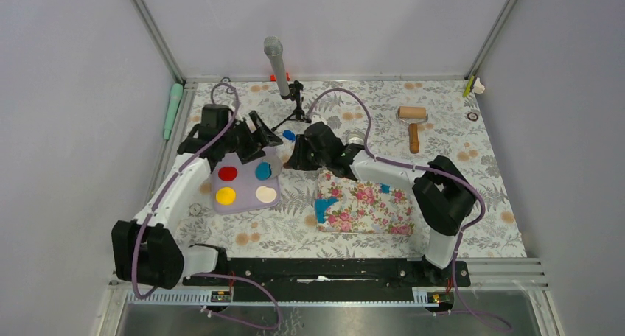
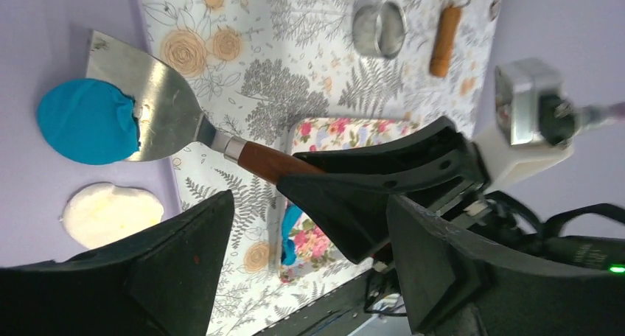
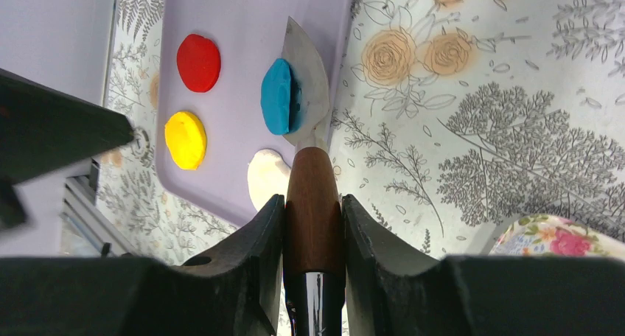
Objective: Roll out the dumpling wrappers from the dough
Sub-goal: Place the dumpling wrapper on the plate.
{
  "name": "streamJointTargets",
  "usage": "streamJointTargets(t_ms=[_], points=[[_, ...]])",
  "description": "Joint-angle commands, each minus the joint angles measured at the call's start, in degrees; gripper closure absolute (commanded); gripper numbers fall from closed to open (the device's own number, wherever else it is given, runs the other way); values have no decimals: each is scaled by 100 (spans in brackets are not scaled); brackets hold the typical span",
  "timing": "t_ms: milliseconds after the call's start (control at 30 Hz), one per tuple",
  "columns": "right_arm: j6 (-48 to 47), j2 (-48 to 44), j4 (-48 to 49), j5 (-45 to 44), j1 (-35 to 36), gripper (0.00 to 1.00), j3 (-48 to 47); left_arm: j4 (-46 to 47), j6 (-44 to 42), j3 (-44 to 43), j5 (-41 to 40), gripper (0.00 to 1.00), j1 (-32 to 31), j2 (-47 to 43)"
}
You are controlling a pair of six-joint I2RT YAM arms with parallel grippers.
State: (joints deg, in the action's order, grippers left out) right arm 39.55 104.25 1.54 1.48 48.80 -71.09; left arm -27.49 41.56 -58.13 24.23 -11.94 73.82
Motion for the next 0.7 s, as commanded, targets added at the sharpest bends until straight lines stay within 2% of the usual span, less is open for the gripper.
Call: streamJointTargets(t_ms=[0, 133, 333, 667], points=[[-1021, -212, 149, -631, 264, 100, -242, -343, 76, -192, 621, 20, 744, -550], [-1943, -388, 491, -1128, 639, 100, -147, -910, -235, -491, 576, 21, 1376, -831], [-3612, -784, 1559, -2154, 1387, 100, 399, -1349, -429, -832, 835, 21, 2133, -1096], [-5926, -572, 3307, -3581, 2224, 100, 842, -1125, -181, -611, 1060, 21, 2266, -1126]])
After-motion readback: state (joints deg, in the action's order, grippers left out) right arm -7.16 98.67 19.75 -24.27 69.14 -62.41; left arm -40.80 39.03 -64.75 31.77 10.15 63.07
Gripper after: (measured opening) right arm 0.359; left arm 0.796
